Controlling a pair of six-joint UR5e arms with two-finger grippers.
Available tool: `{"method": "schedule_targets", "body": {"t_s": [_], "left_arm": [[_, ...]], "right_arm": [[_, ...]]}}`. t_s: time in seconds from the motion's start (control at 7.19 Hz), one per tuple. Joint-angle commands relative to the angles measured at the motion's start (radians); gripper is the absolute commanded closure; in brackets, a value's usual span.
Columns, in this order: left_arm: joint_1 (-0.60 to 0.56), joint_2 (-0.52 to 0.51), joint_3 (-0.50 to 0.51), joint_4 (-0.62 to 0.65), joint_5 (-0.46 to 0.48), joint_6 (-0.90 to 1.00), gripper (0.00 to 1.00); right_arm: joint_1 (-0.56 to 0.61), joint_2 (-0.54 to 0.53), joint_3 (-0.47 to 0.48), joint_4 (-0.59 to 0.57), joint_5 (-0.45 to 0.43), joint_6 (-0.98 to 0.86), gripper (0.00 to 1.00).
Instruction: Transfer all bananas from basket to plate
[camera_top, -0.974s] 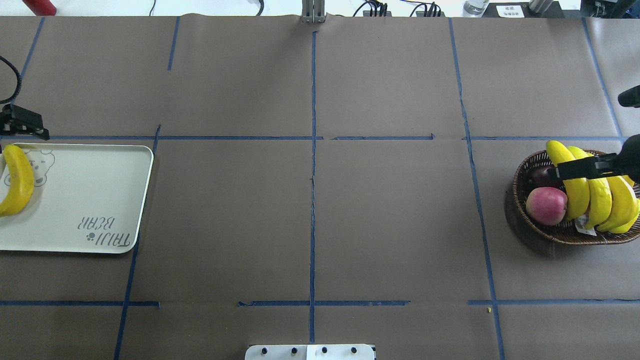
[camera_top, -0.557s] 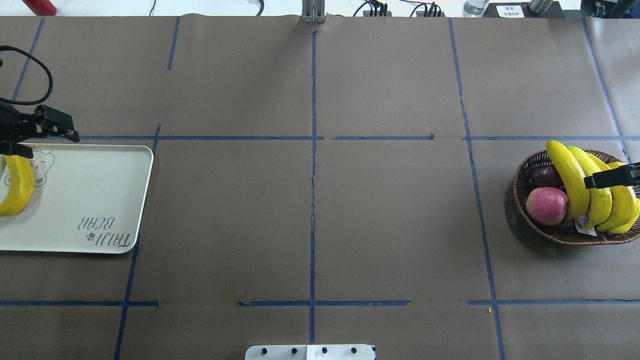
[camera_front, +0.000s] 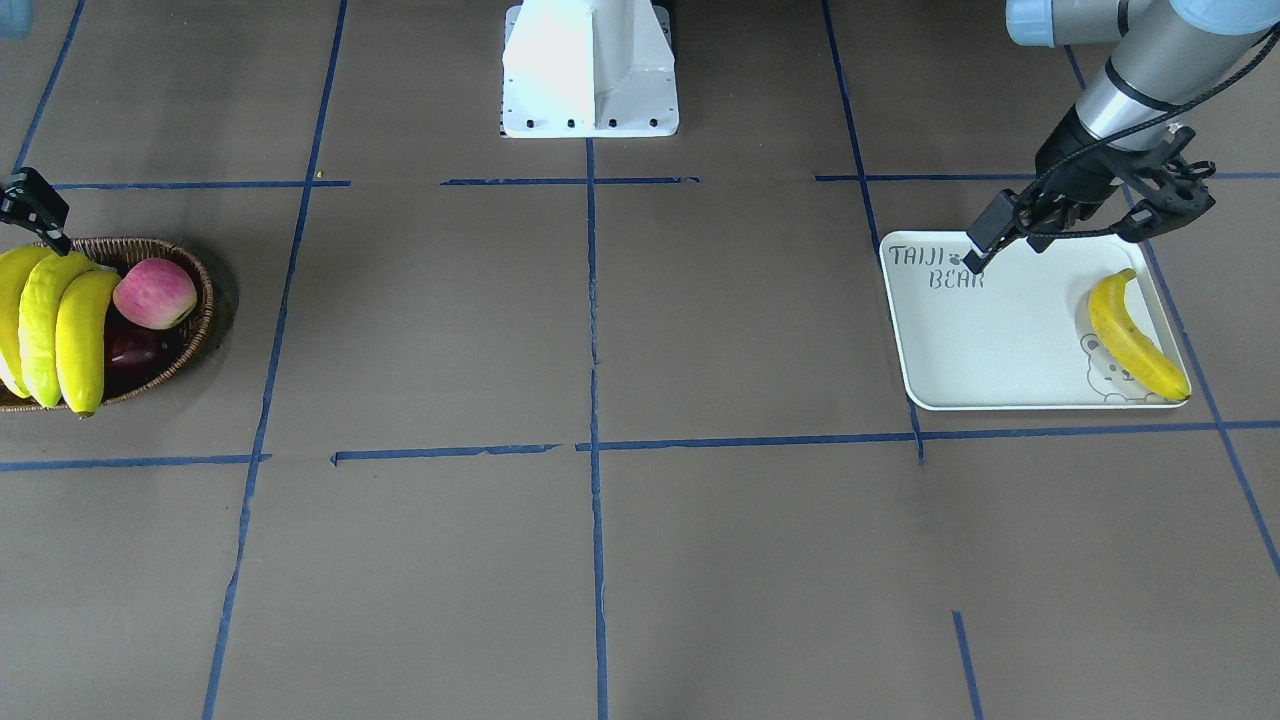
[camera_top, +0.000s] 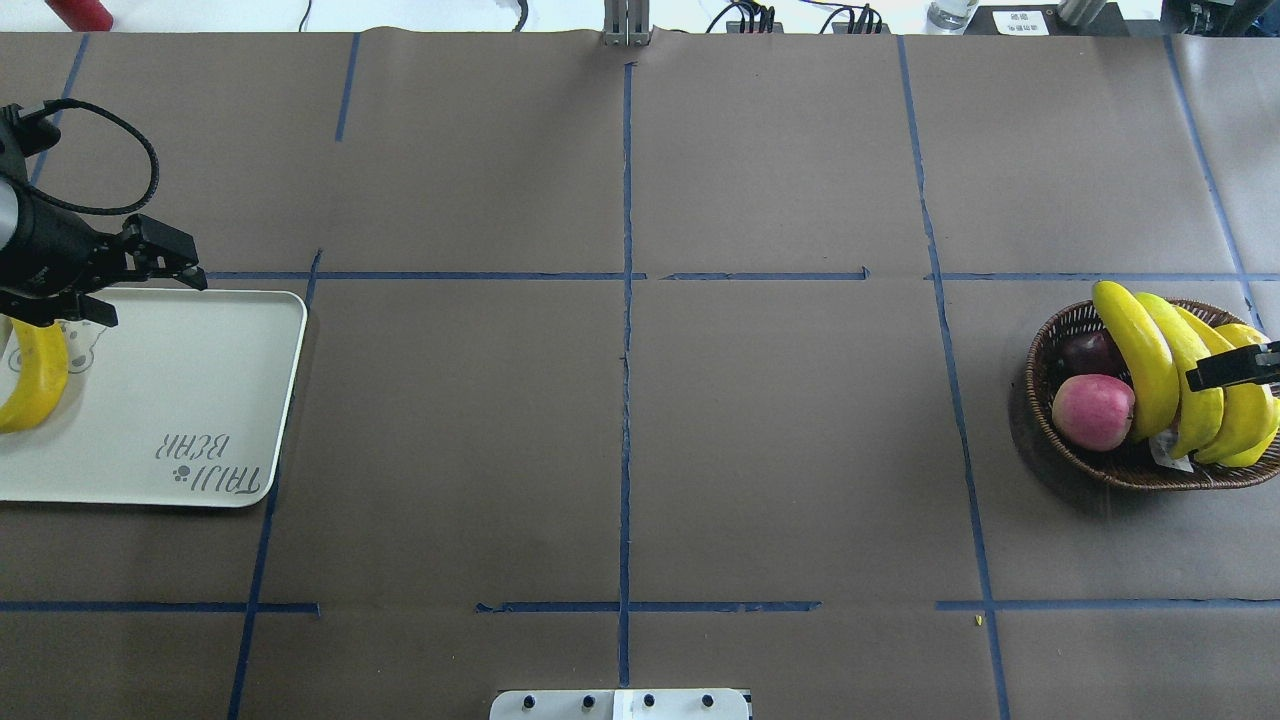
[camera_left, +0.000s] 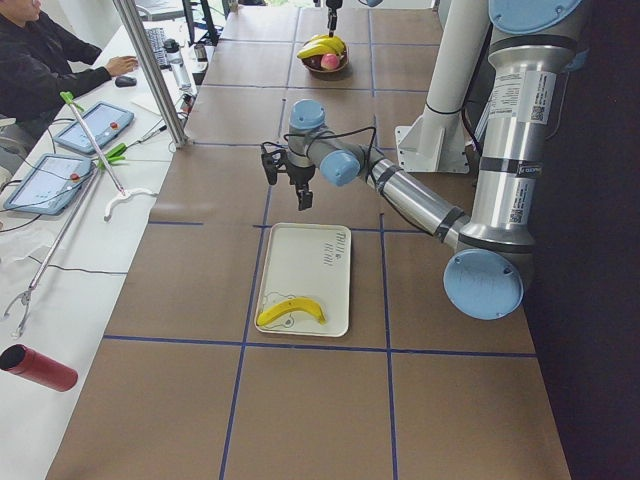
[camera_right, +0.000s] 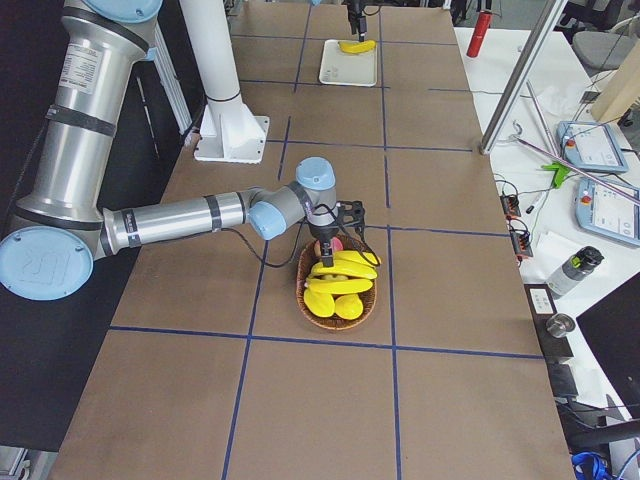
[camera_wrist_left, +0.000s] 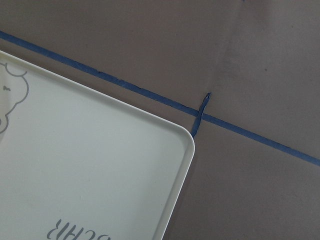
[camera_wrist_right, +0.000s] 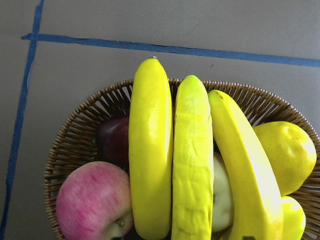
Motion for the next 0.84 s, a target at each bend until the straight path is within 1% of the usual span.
{"method": "schedule_targets", "body": {"t_s": [0.0, 0.28, 0.7], "left_arm": [[0.001, 0.000, 0.002, 0.000, 0.006, -0.008, 0.00], [0.001, 0.000, 0.001, 0.000, 0.006, -0.008, 0.00], [0.001, 0.000, -0.001, 0.002, 0.004, -0.010, 0.00]], "right_arm": [[-0.011, 0.001, -0.018, 0.003, 0.003, -0.002, 0.32], [-0.031, 0.038, -0.055, 0.003, 0.001, -0.005, 0.32], [-0.039, 0.040, -0.070, 0.001, -0.003, -0.007, 0.32]]}}
